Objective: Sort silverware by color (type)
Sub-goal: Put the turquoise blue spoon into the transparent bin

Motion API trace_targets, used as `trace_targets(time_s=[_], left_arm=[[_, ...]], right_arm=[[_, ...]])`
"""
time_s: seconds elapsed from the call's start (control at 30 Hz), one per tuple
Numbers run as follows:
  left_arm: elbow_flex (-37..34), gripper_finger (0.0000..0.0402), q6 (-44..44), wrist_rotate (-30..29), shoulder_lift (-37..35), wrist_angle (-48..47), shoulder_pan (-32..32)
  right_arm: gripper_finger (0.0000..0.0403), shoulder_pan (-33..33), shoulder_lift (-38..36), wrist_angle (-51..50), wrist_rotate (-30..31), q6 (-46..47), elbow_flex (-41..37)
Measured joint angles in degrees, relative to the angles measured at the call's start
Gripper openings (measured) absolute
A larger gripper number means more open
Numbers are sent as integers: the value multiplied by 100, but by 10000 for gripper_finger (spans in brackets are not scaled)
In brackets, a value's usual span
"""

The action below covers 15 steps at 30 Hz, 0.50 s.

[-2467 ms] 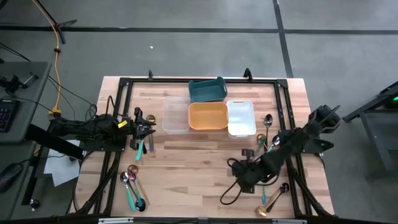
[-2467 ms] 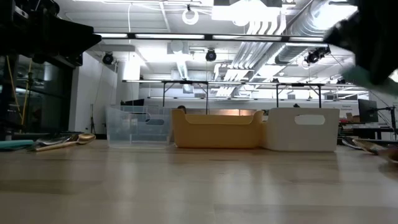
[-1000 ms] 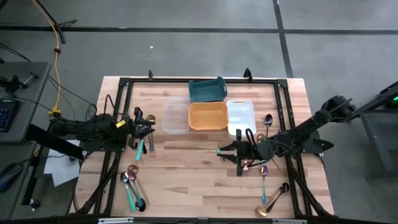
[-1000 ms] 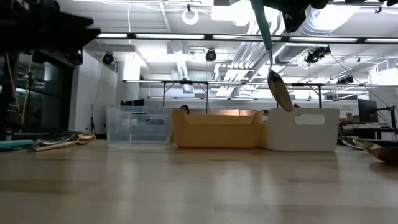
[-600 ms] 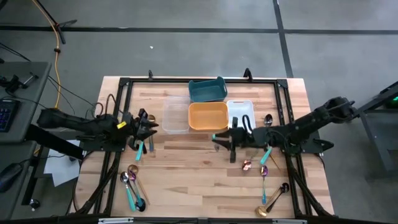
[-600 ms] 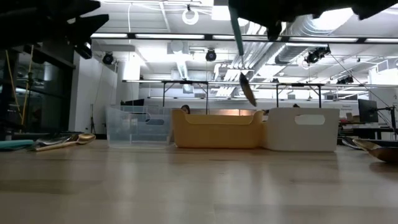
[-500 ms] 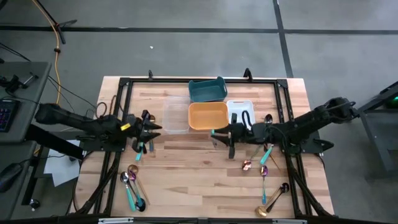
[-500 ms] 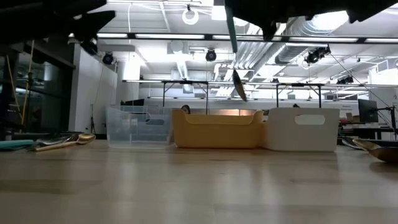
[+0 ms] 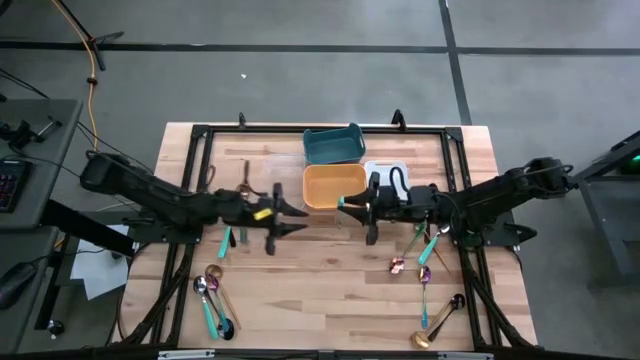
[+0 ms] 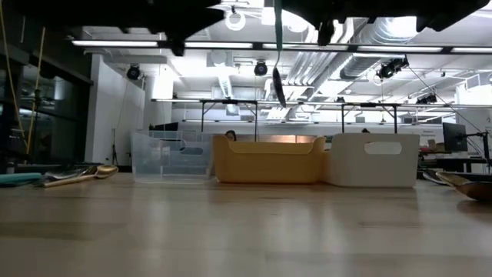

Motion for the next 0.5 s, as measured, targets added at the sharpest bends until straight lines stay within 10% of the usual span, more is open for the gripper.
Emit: trace_targets(time_s=[0.5], left_arm=[[715,131,49,-55,1130,298,4]], right_arm=[[67,308,968,185,167,-8,691]])
